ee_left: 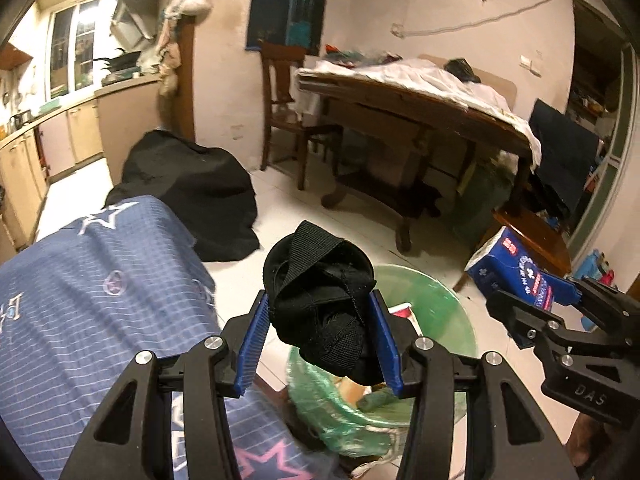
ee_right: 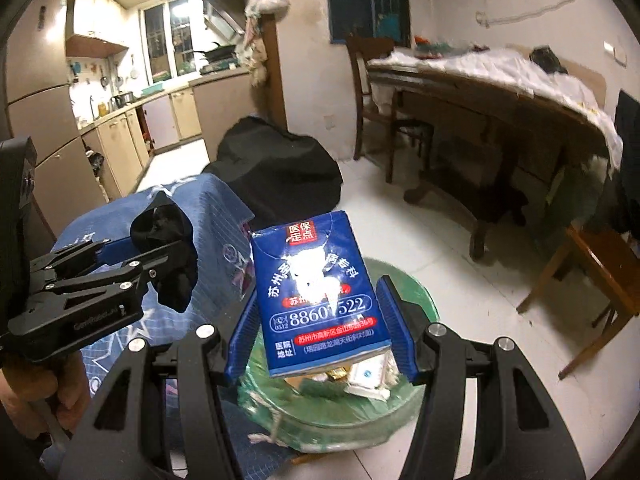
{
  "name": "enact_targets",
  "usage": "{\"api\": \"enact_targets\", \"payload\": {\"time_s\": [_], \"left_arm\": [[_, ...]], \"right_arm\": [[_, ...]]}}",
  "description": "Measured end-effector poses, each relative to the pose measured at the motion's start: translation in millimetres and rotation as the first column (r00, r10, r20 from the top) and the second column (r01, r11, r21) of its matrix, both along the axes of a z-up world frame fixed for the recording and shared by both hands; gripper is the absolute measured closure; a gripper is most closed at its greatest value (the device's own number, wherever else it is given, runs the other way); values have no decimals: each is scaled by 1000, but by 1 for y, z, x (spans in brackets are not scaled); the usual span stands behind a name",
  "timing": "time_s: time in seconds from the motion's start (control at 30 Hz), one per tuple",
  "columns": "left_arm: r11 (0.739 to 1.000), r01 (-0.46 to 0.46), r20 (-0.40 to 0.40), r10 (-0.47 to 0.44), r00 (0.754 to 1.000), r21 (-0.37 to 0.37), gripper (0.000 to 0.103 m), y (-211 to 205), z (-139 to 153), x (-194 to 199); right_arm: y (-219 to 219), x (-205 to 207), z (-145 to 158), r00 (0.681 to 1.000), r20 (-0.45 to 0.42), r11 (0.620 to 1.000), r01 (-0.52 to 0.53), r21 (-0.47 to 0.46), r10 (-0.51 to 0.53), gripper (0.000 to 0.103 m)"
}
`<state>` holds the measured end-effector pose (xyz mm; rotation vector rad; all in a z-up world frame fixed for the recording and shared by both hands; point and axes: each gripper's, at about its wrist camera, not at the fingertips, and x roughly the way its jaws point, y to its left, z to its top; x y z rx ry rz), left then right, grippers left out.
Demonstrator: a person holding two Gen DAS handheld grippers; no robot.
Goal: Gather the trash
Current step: 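Carry the black cloth and blue card box over the green bin, then open both tools to drop the black cloth and blue box into the bin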
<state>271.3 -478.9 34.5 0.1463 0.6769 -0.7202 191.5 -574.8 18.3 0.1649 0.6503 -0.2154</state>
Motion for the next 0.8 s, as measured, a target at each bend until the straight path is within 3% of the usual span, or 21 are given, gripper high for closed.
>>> {"api": "enact_targets", "payload": {"time_s": [0.4,0.8], "left_arm": [[995,68,-84,-61,995,76,53,-45,-37,23],[986,89,-160,-66,985,139,53,-71,-81,46]], "right_arm": [[-51,13,-38,988,-154,991,35,127,-16,48],[-61,26,-55,973,-232,991,27,129,4,48]]}}
